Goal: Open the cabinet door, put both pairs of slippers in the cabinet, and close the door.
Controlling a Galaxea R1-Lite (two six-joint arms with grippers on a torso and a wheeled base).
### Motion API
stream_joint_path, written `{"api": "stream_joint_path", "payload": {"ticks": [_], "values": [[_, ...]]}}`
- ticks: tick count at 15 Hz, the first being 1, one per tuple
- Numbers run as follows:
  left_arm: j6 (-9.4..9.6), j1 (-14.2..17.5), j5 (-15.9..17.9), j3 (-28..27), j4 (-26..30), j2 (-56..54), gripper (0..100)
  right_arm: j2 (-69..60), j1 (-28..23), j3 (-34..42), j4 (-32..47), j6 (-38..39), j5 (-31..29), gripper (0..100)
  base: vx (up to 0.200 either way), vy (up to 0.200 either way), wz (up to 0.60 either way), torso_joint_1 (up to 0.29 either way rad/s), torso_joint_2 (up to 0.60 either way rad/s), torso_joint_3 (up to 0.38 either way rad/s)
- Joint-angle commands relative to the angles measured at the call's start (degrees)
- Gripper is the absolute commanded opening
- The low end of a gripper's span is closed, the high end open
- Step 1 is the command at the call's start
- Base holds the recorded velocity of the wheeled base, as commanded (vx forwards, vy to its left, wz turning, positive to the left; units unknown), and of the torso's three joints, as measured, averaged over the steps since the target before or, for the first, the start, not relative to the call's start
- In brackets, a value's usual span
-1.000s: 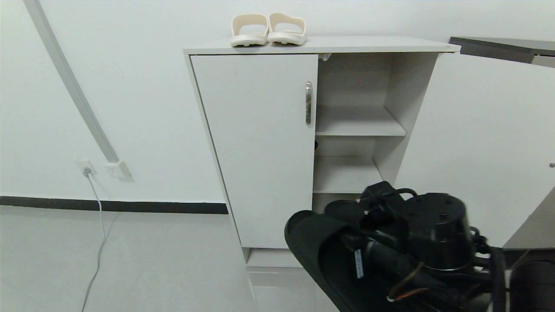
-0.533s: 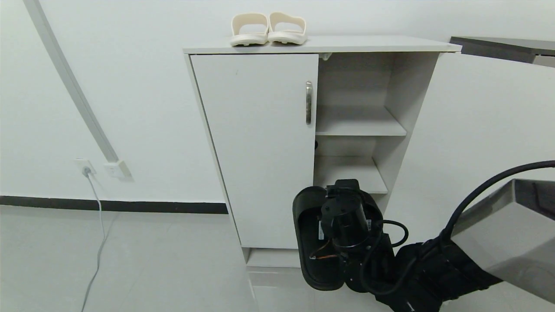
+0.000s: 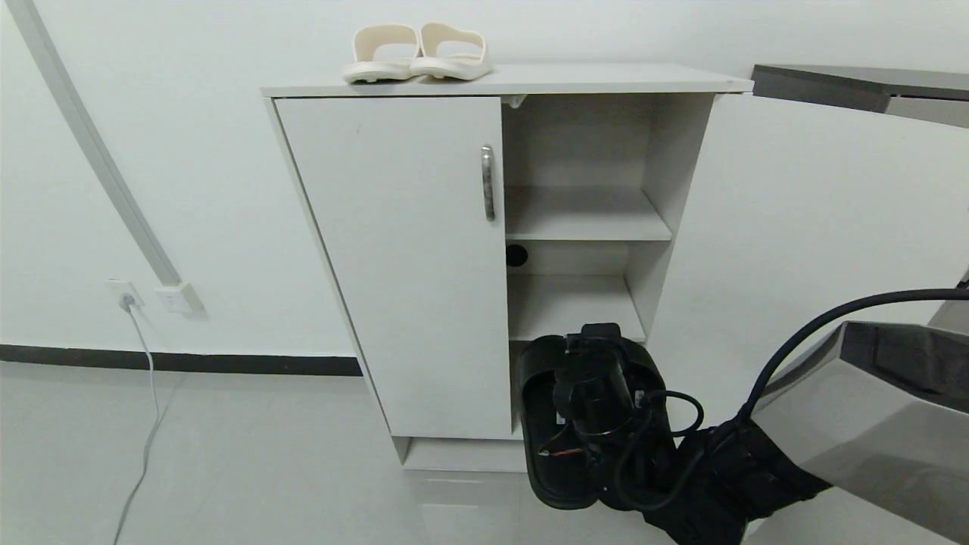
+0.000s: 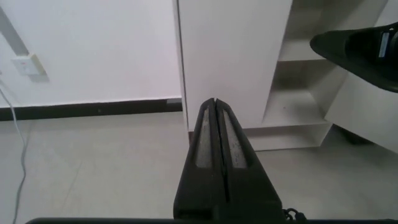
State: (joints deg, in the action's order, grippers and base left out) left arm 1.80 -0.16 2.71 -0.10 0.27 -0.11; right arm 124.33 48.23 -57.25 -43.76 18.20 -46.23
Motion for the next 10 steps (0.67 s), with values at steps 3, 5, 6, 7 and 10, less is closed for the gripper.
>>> {"api": "stream_joint_path", "payload": {"ticks": [3, 5, 6, 7, 10], "values": [[-0.05, 0.0, -0.1, 0.0, 0.0, 0.1, 0, 4.8, -0.8, -3.4, -0.1, -0.1, 0.1, 0, 0.000, 0.000, 0.00, 0.000, 0.00, 0.000], [0.04, 0.0, 0.0, 0.0, 0.0, 0.1, 0, 6.0, -1.7, -4.0, -1.2, 0.0, 0.2, 0, 0.000, 0.000, 0.00, 0.000, 0.00, 0.000], [-0.13, 0.0, -0.1, 0.0, 0.0, 0.1, 0, 6.2, -2.2, -4.0, -1.8, 0.0, 0.5, 0, 0.000, 0.000, 0.00, 0.000, 0.00, 0.000], [-0.13, 0.0, -0.1, 0.0, 0.0, 0.1, 0, 6.4, -2.3, -4.0, -1.9, 0.0, 0.5, 0, 0.000, 0.000, 0.00, 0.000, 0.00, 0.000], [-0.13, 0.0, -0.2, 0.0, 0.0, 0.1, 0, 7.5, -2.4, -4.3, -2.7, -0.1, 0.5, 0, 0.000, 0.000, 0.00, 0.000, 0.00, 0.000]]}}
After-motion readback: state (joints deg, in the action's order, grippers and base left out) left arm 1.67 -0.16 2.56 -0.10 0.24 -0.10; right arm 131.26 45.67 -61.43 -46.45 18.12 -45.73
